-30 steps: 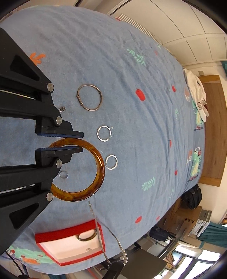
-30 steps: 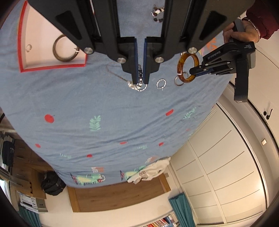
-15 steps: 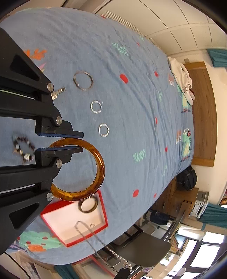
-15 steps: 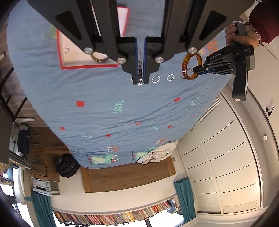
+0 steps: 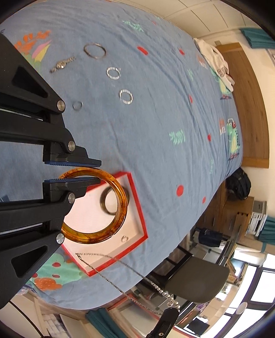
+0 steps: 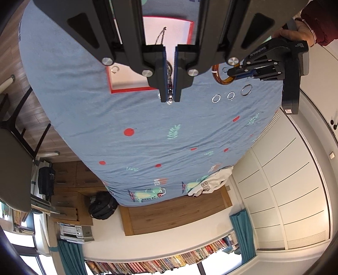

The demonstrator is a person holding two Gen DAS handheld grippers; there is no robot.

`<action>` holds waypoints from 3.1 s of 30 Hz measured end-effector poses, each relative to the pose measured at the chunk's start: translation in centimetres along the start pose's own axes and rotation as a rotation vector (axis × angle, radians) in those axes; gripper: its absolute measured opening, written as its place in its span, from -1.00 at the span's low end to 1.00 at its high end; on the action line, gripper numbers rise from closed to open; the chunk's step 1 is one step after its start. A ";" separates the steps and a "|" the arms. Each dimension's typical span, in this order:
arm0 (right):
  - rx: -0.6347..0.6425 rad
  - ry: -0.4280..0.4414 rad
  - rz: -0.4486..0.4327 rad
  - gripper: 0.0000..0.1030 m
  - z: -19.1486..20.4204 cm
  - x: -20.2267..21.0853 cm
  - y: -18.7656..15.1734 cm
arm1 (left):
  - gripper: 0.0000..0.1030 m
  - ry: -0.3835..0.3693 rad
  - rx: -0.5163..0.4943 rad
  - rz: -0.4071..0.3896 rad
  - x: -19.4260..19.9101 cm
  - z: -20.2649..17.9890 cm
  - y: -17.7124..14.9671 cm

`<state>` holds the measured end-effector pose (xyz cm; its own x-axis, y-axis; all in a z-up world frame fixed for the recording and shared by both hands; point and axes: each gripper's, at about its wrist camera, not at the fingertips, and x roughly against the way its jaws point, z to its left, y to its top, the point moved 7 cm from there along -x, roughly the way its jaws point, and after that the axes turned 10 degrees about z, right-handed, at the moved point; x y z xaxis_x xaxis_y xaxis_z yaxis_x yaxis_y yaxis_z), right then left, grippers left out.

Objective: Organize jewelry
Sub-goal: 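Carry the amber bangle with left tool while right tool carries the necklace over the red box, then open the left gripper to drop the amber bangle into the red box, then lower the silver necklace onto the amber bangle and open the right gripper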

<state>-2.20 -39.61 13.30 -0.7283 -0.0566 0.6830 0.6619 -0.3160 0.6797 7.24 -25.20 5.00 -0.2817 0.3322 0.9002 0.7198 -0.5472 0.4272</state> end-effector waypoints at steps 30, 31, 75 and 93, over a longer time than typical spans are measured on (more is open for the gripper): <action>-0.059 0.023 -0.002 -0.91 -5.9 -1.0 -0.8 | -0.84 -0.014 -0.070 0.165 -11.9 -7.5 -0.5; -0.057 0.022 -0.005 -0.91 -5.9 -0.8 -0.7 | -0.84 -0.021 -0.077 0.170 -12.1 -8.0 -0.4; -0.068 0.060 0.055 -0.91 -2.6 -3.3 -3.4 | -0.06 -0.033 0.016 0.115 -7.0 -2.3 -1.8; -0.099 0.028 0.267 -0.90 -3.9 -10.1 -9.4 | -0.06 -0.020 0.096 0.083 -4.2 3.3 -3.4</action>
<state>-1.80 -39.76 -1.05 -0.5364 -0.1761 0.8254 0.8113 -0.3769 0.4468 8.09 -22.20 -0.55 -0.2067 0.3043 0.9299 0.7976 -0.4980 0.3402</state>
